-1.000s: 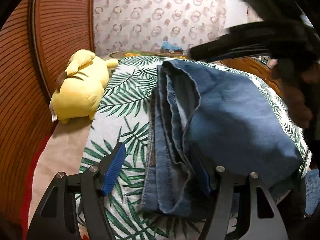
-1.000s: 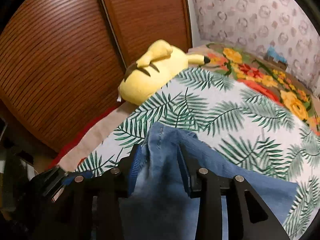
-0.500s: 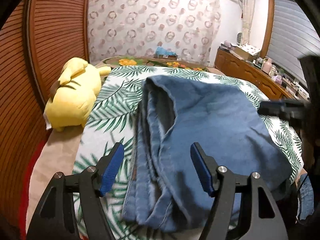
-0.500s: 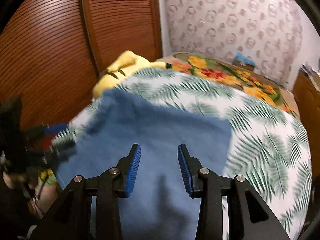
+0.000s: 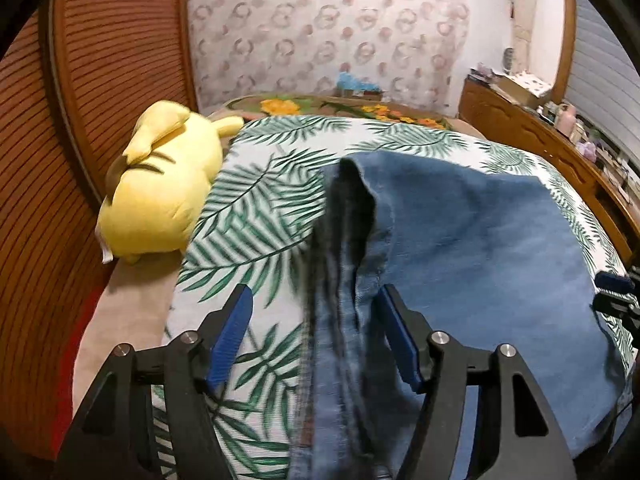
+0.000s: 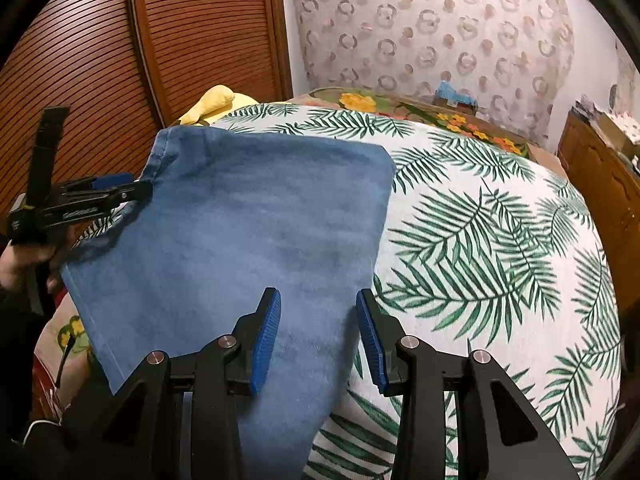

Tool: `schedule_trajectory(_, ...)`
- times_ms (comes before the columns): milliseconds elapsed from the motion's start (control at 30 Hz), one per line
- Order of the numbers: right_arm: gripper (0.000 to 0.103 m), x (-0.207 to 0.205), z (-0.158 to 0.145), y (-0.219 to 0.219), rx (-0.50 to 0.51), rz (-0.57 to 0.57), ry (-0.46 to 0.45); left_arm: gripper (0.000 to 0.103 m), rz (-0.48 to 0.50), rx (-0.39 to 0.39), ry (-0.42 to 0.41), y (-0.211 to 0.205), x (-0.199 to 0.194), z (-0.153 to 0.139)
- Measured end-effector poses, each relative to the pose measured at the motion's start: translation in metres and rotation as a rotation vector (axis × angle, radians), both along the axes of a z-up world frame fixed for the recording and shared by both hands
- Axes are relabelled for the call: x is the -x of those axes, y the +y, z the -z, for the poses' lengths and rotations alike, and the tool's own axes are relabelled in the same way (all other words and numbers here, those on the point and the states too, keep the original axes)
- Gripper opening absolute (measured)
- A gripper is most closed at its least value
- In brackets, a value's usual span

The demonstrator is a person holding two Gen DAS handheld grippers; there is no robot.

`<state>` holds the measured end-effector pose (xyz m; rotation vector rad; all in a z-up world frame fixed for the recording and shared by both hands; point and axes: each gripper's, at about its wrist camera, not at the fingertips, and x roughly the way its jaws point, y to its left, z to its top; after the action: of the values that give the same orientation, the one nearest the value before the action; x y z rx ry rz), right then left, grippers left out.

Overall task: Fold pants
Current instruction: 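Smooth the folded jeans flat with both open grippers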

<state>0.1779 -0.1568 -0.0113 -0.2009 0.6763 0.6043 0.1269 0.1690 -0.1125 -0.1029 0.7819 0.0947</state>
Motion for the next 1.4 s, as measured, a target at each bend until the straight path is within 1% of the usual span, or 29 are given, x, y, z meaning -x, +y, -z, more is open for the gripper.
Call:
schedule_trajectory(167, 0.041, 0.003, 0.003, -0.003, -0.02, 0.009, 0.022, 0.066, 0.0, 0.009, 0.002, 0.003, 0.006, 0.002)
schedule_trajectory(333, 0.042, 0.008, 0.005, -0.01, -0.03, 0.025, 0.034, 0.066, 0.027, 0.027, -0.049, -0.007, 0.022, -0.012)
schedule_trajectory(500, 0.045, 0.014, 0.005, -0.01, -0.025, 0.028, 0.043, 0.066, 0.107, 0.046, -0.111, -0.033, 0.041, -0.03)
schedule_trajectory(633, 0.048, 0.016, 0.008, -0.008, -0.025, 0.029, 0.05, 0.067, 0.173, 0.048, -0.13, -0.054, 0.049, -0.037)
schedule_trajectory(767, 0.049, 0.016, 0.01, -0.006, -0.027, 0.032, 0.057, 0.068, 0.223, 0.044, -0.118, -0.074, 0.053, -0.034)
schedule_trajectory(867, 0.049, 0.016, 0.012, -0.006, -0.038, 0.036, 0.066, 0.067, 0.241, 0.042, -0.106, -0.082, 0.054, -0.031)
schedule_trajectory(1100, 0.049, 0.015, 0.015, -0.003, -0.05, 0.028, 0.077, 0.067, 0.265, 0.042, -0.074, -0.098, 0.056, -0.018)
schedule_trajectory(1400, 0.049, 0.012, 0.019, 0.002, -0.081, 0.014, 0.093, 0.068, 0.28, 0.047, -0.038, -0.105, 0.059, -0.004)
